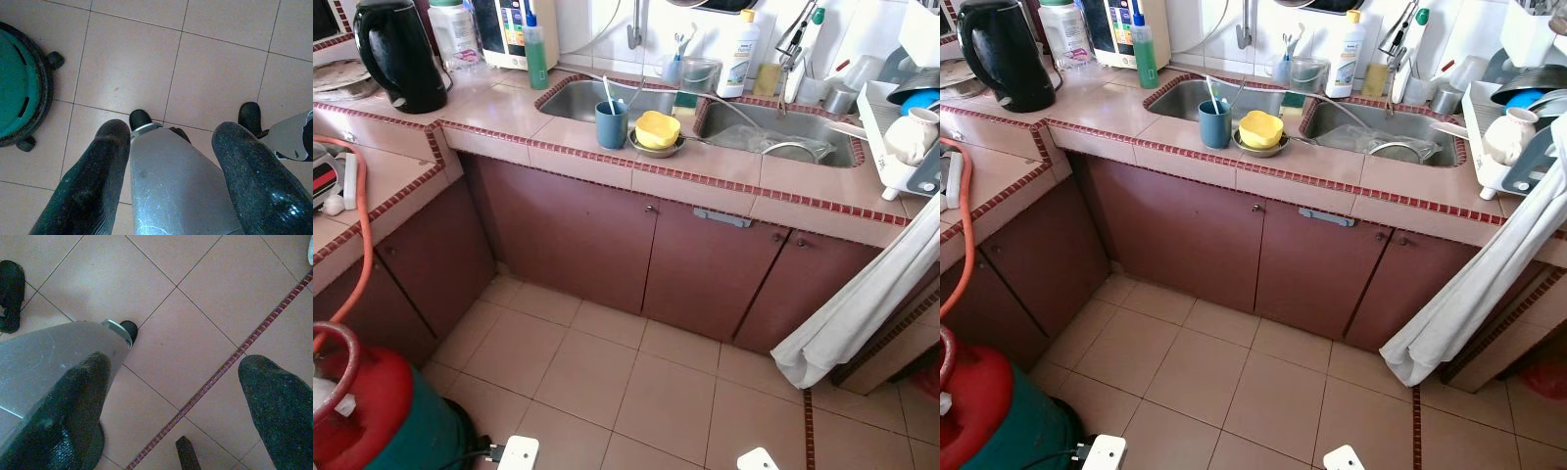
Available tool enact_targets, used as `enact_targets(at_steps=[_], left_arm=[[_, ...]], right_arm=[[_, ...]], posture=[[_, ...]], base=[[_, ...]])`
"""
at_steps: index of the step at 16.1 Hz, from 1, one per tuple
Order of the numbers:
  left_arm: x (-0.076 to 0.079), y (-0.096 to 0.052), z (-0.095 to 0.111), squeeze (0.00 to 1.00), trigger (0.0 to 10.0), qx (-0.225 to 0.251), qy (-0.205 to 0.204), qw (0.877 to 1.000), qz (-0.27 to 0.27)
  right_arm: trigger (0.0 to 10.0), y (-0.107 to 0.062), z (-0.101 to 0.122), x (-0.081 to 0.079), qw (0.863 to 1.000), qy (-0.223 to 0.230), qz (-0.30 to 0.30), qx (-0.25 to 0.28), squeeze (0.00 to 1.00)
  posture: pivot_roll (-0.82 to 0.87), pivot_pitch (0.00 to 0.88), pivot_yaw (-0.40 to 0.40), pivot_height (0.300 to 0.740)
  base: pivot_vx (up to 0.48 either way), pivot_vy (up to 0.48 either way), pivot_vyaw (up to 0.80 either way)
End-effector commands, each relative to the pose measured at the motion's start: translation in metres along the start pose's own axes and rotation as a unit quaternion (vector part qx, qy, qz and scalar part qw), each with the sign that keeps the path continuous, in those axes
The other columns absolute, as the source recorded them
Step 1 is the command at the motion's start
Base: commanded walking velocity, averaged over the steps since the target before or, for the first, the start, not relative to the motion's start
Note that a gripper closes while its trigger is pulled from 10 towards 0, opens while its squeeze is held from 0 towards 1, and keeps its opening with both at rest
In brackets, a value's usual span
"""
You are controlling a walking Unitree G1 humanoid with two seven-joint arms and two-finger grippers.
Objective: Kitchen organization
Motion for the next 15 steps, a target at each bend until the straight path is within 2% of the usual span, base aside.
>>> enact_targets(at_steps=[1,14,15], left_arm=[[-0.0184,0.0003,0.0266,0.00,10.0,0.034,0.099,0.990,0.092],[-0.0184,0.0003,0.0266,0.00,10.0,0.034,0.099,0.990,0.092],[-0.0182,0.0009,0.0344,0.00,10.0,0.044,0.091,0.991,0.093]], right_arm=[[10.0,0.0024,0.0131,-0.0113,0.999,0.009,-0.028,0.041,0.00],[10.0,0.0024,0.0131,-0.0113,0.999,0.009,-0.028,0.041,0.00],[10.0,0.0018,0.0119,-0.0092,0.999,0.017,-0.027,0.043,0.00]], posture=[[-0.01,0.000,0.000,0.740],[-0.01,0.000,0.000,0.740],[-0.01,0.000,-0.021,0.740]], base=[[0.000,0.000,0.00],[0.000,0.000,0.00],[0.000,0.000,0.00]])
Point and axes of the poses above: a point about 5 cm out from each wrist's last joint towards the gripper, its own y axis pointing out of the wrist towards the gripper, its own z axis along the axis of the wrist's last joint, x = y × z, the point moved 6 cm from there along y, pointing out of the wrist towards the gripper, and after that the axes turned 9 degrees about y, right-handed, at the moved point
